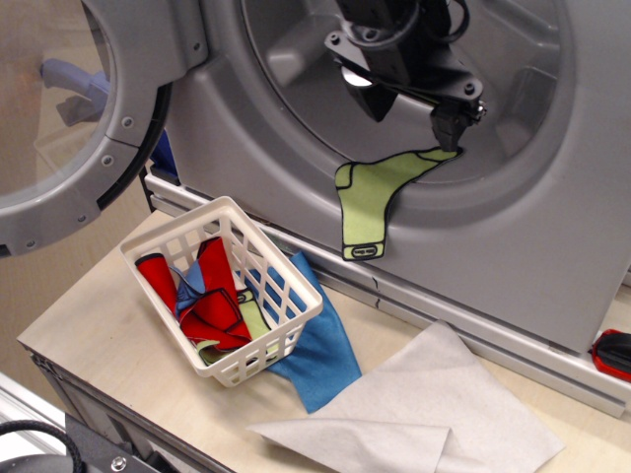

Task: Put clothes in laundry machine

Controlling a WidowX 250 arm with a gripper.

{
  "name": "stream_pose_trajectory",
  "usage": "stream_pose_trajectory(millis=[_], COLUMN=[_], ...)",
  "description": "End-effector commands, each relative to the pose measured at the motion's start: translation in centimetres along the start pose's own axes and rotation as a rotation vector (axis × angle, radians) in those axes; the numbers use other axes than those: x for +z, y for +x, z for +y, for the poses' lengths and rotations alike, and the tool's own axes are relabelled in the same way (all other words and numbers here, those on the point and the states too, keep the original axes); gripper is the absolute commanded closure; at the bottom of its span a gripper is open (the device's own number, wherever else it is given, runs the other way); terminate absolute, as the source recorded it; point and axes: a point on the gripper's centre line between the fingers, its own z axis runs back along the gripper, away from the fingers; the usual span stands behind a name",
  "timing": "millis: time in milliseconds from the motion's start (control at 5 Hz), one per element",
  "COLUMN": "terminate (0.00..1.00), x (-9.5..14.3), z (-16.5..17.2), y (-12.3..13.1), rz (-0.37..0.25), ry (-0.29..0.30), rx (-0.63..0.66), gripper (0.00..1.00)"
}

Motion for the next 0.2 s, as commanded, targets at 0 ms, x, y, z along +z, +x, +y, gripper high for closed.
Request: stream_pose_trajectory(millis=[0], terminate=[1.0], x=[4.17], z=[-0.38], y=[-0.41], rz=[0.062], ry=[-0.023], rx=[-0.006], gripper=[0.0])
